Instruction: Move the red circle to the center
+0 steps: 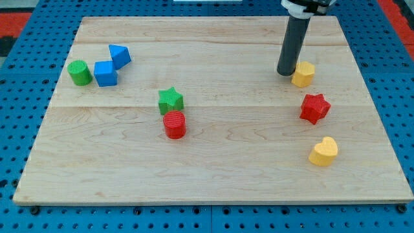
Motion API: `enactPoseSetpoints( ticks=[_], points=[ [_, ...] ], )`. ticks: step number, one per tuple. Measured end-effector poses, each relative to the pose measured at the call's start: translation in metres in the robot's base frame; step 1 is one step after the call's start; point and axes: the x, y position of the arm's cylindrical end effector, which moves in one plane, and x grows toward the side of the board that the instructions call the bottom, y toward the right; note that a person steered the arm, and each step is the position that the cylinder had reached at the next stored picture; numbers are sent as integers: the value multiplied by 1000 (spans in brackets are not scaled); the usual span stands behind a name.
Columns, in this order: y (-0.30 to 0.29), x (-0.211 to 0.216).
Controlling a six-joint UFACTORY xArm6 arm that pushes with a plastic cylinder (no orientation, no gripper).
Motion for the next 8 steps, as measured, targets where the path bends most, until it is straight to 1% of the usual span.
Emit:
enactPoseSetpoints(
  ticks=[1,2,3,4,5,6,7,8],
  points=[
    [18,3],
    [-30,3],
    [-88,30],
    [-153,80],
    [-164,127],
    [-188,118],
    [-189,98],
    [-171,95]
  ],
)
